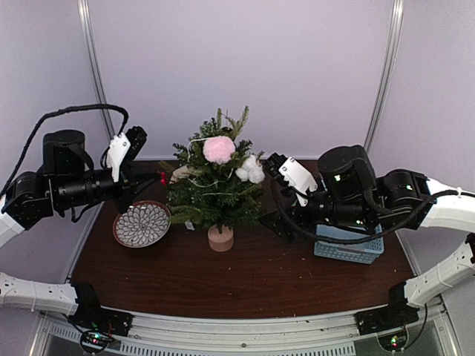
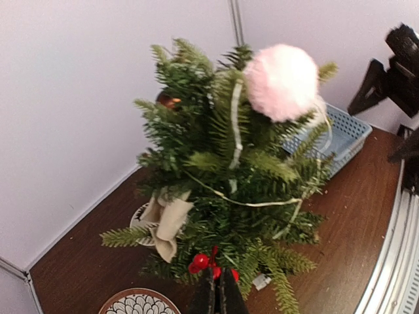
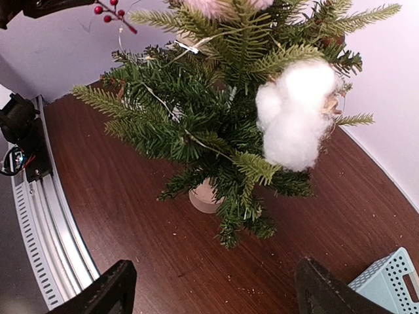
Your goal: Decorate the small christmas tree
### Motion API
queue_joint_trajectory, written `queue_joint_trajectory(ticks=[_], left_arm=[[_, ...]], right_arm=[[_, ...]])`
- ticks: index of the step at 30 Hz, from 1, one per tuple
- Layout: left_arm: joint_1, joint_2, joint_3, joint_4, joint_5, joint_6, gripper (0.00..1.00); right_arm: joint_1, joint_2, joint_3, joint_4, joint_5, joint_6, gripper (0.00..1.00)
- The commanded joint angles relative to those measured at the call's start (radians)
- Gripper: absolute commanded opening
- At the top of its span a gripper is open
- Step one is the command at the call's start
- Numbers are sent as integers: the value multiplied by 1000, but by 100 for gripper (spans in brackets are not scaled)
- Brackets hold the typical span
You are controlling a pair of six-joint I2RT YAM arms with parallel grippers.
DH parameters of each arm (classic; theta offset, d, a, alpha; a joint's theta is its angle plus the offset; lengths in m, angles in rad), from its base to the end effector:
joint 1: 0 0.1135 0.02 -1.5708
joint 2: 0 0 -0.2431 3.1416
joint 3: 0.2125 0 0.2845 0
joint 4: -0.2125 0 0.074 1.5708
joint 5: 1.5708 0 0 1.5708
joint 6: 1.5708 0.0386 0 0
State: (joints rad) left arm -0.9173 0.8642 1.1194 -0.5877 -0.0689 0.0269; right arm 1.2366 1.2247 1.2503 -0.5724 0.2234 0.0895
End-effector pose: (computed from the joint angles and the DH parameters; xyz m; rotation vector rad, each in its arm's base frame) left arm 0.1374 -0.1750 0.3899 0.8391 1.7480 -0.5346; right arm 0.1096 0.2894 0.3512 -1.0520 1.8780 0.5532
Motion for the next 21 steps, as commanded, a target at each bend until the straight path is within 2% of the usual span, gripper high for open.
queue_joint_trajectory(ticks=[1,5,21], left_arm=[[61,2,3,118,64,-84,0],[62,37,-7,148,117,-63,0],[60,165,-95,305,124,-37,0]], right_arm=[[-10,-11,19,-6,-7,7,87],[-11,-14,15,-9,-9,11,87],[-10,-34,7,-18,7,24,87]])
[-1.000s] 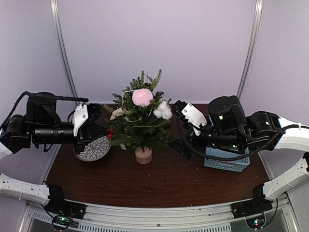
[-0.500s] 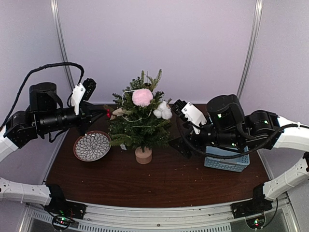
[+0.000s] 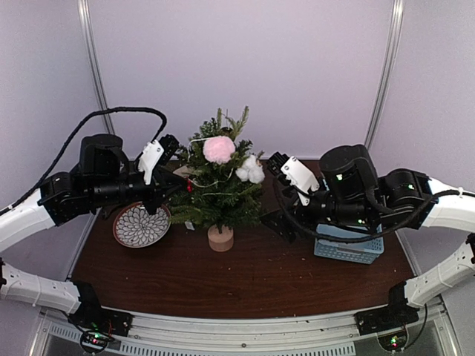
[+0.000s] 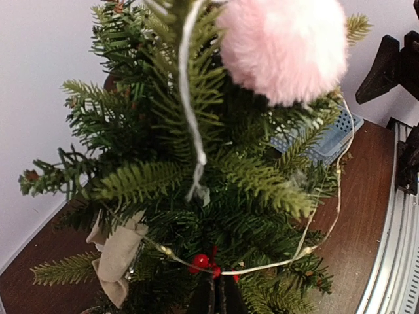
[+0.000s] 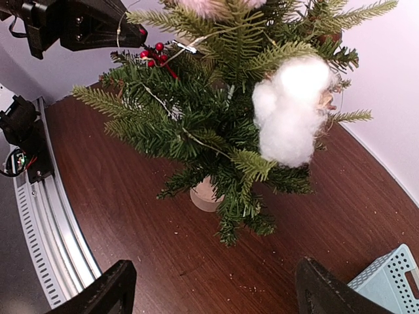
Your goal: Decorate the small christmas tree
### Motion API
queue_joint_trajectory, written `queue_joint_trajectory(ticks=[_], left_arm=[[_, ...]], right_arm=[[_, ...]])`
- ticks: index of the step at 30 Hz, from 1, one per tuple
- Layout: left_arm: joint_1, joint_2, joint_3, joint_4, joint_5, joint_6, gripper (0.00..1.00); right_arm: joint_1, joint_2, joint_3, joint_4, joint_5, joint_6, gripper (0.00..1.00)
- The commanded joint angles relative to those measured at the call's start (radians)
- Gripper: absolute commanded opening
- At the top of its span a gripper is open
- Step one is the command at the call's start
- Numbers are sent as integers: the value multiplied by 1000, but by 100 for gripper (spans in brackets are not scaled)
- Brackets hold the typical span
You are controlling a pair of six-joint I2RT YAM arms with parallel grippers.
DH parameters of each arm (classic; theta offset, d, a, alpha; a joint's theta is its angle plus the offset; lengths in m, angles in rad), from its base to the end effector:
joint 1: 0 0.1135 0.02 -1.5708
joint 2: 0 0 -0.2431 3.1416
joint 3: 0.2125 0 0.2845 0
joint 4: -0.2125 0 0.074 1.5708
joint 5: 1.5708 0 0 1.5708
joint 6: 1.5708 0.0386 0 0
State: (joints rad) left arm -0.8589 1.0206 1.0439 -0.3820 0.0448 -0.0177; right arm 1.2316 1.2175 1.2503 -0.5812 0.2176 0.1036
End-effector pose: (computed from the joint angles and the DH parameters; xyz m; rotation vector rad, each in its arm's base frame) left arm 0.1783 -0.2093 0.3477 0.8367 1.7953 -0.6227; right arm 0.1101 0.2869 0.3524 -1.0394 1.8900 0.5630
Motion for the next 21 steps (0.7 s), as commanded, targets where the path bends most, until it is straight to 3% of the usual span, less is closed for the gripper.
queue_joint_trajectory(ticks=[1,19,21], left_arm=[[3,17,-22,101,9,8,0],[2,83,-36,93,32,63,0],[3,76,-27,87,34,66,4]], right_arm=[[-6,-27,7,-9,12,11,87],[-7,-20,12,-14,14,-1,88],[-7,-17,14,-14,15,-5,88]])
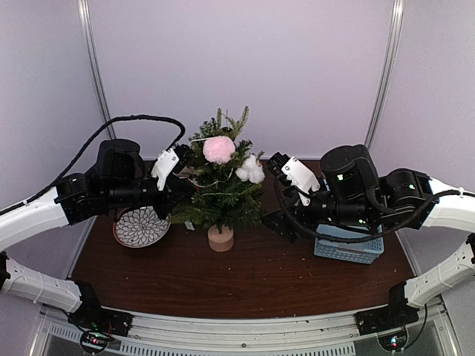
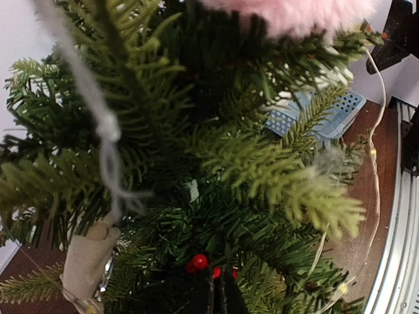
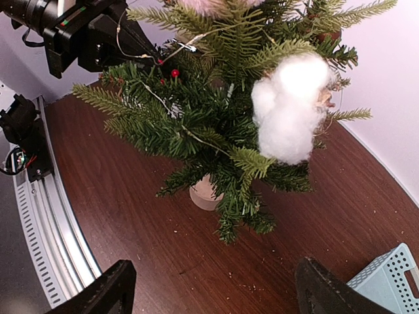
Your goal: Decorate the small christmas tree
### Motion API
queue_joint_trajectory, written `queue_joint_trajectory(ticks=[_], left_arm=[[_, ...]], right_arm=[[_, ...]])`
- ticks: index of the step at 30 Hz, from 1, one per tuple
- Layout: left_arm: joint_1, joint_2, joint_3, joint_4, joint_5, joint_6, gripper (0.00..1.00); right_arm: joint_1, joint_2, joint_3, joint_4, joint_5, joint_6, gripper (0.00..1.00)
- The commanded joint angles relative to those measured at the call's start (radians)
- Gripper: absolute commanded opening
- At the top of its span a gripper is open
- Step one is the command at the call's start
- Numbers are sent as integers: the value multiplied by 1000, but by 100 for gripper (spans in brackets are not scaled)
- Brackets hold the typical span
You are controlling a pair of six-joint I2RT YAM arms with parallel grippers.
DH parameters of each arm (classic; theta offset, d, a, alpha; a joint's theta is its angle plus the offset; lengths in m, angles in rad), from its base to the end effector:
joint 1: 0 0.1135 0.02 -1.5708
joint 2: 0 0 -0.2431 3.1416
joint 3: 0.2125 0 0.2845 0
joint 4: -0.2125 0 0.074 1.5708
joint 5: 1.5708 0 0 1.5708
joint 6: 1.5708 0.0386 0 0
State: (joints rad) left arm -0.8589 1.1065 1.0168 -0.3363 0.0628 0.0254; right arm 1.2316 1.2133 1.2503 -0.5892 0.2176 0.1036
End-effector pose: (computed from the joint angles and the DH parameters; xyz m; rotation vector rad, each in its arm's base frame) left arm 0.1915 -0.2257 0.3192 0.9128 1.8314 -0.5924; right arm 0.1096 0.2855 0.3529 -1.0415 1.8927 0.5605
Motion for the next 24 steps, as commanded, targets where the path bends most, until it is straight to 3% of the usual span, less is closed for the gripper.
queue_joint_trajectory(ticks=[1,7,17,21,24], left_arm=[[2,-15,6,34,15,22,8],[1,-59,46,-31,-3,24,25],[2,-172,68,-177,-31,6,40],[1,-204,57,-193,-28,4,39],[2,-193,51,-165,-14,8,26]], right_arm=[[-7,-11,16,-6,14,-6,88],[-9,4,27,1,9,-14,88],[-15,18,30,20,-1,-16,88],[-16,25,31,26,-7,-16,88],[-17,32,31,32,-14,-16,88]])
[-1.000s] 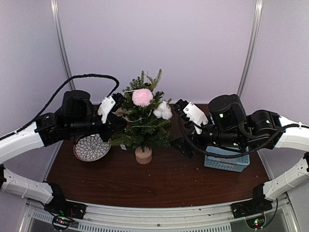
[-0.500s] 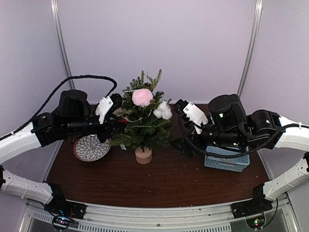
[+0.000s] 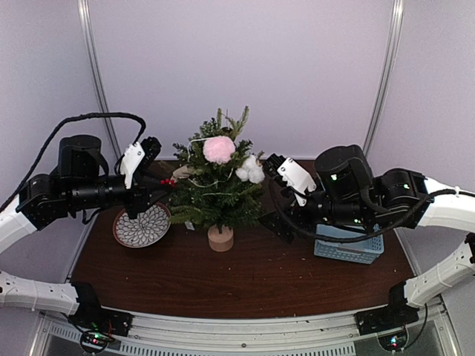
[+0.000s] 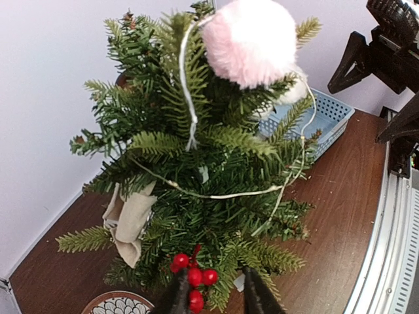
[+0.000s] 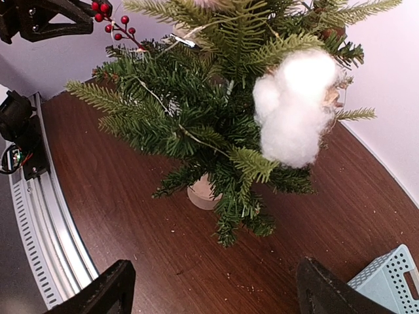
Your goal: Decorate the small christmas tree
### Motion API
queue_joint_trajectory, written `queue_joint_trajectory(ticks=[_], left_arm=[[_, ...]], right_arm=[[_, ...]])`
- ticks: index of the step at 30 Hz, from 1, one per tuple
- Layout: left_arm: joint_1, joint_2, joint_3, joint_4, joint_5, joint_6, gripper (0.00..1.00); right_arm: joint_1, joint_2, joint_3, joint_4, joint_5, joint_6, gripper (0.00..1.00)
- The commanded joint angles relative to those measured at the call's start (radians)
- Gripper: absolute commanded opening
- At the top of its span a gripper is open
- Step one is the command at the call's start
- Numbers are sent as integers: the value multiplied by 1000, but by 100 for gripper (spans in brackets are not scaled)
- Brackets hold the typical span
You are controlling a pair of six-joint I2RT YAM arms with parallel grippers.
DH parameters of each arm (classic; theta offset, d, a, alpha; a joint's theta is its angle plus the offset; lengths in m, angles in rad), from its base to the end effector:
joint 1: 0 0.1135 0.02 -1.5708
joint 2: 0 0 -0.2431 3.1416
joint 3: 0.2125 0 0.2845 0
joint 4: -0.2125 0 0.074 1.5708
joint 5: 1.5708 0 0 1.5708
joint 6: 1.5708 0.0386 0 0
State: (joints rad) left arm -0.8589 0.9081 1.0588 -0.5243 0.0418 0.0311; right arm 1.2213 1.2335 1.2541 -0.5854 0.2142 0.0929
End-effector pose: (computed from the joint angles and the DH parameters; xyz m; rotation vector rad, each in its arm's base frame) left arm 0.1563 -0.1837 0.3651 0.8821 1.7838 -0.5839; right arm 0.1141 0.2891 0.3488 -1.0504 1.8996 0.5438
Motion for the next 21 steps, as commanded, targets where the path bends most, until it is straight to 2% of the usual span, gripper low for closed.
queue_joint_trajectory(ticks=[1,4,8,12,18,21], left_arm=[[2,14,9,38,14,3,22],[2,46,12,91,33,0,11],[1,105,25,146,30,4,1],[2,149,24,191,19,14,0],[3,208,19,175,33,30,0],[1,205,-5,186,24,33,4]], right_arm=[[-6,14,29,29,-14,-5,88],[-8,19,30,31,-16,-7,88],[-11,21,30,35,-18,-6,88],[-12,10,23,33,-6,-4,88],[-14,-1,18,27,4,-1,88],[-14,-3,16,25,5,0,88]])
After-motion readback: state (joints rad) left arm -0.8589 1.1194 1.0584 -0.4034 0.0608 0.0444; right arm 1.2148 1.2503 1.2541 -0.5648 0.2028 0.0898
